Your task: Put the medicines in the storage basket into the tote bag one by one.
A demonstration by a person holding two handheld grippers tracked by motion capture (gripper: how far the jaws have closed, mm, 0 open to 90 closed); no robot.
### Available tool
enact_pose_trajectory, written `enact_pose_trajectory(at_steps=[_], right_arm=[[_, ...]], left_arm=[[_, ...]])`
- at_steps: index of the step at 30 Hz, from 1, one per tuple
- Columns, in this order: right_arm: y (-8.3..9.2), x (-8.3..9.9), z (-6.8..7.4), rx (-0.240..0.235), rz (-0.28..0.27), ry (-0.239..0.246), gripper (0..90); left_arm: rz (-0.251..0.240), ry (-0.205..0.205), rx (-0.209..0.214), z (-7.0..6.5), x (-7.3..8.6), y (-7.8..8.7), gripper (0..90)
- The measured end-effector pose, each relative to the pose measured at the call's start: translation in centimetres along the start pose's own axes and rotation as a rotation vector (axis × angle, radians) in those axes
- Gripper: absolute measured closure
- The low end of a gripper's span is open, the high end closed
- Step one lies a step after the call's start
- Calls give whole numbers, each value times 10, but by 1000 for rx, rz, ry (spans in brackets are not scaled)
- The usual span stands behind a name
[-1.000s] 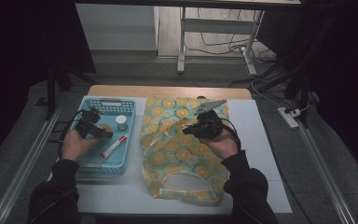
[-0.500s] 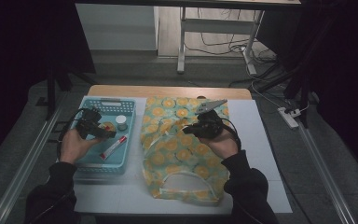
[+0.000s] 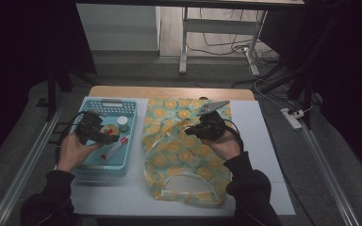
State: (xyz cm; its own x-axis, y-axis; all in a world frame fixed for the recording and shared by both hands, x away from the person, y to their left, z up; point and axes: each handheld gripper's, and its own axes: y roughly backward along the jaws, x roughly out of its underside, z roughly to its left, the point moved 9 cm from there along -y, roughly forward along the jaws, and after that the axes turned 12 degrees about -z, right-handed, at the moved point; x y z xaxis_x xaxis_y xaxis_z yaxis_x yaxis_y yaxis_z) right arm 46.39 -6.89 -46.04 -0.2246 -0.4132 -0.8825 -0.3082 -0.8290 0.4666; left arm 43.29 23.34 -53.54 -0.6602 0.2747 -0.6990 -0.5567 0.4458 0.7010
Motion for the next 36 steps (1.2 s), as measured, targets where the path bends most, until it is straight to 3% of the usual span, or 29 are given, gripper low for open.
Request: enact_pose_trajectory(at_steps=[20, 36], right_arm=[[0, -1, 0, 1, -8, 8, 898], [0, -1, 1, 1, -6, 9, 899]], left_arm=[[-45, -71, 95, -48, -6, 19, 206], [-57, -119, 168, -84, -3, 20, 206]])
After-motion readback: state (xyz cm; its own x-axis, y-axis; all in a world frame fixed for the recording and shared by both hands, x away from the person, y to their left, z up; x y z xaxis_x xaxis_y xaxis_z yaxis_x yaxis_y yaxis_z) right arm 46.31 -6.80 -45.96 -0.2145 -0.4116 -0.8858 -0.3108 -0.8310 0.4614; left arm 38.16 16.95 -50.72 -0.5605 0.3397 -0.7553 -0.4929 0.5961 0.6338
